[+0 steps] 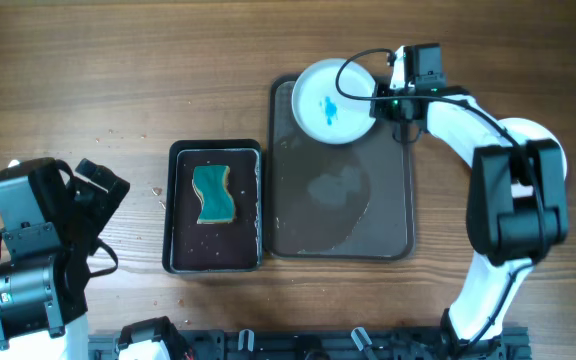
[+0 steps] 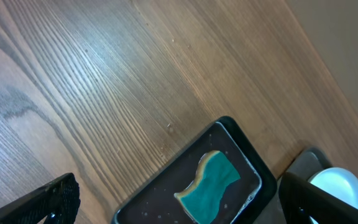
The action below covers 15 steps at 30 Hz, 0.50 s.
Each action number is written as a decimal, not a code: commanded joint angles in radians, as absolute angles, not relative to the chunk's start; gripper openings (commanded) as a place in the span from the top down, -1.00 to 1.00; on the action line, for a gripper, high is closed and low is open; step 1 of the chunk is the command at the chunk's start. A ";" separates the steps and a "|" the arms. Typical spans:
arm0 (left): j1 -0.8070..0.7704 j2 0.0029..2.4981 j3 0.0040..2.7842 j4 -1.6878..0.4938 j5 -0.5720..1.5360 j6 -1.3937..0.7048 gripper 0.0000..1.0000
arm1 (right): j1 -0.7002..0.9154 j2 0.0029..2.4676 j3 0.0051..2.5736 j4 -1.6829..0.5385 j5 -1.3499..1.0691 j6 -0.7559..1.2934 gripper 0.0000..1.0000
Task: Clean dirty plates on tray and stack at the side
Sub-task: 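Move the right gripper back and grasp the last plate's rim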
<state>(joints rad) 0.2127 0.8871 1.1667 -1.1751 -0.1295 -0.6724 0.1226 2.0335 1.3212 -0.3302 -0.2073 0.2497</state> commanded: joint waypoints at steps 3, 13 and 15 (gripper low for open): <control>0.222 0.886 1.186 -1.176 -0.124 -0.689 -1.00 | 0.123 1.732 1.318 -0.535 -0.263 0.265 0.91; 0.222 0.886 1.186 -1.176 -0.124 -0.690 -1.00 | 0.138 1.535 1.248 -1.026 -0.245 0.473 0.92; 0.222 0.886 1.186 -1.175 -0.124 -0.690 -1.00 | 0.152 1.535 1.153 -1.001 -0.250 0.544 0.91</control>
<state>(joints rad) 0.2127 0.8871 1.1667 -1.1751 -0.1295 -0.6724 0.1287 1.5146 1.2736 -1.0088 -0.2398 0.4133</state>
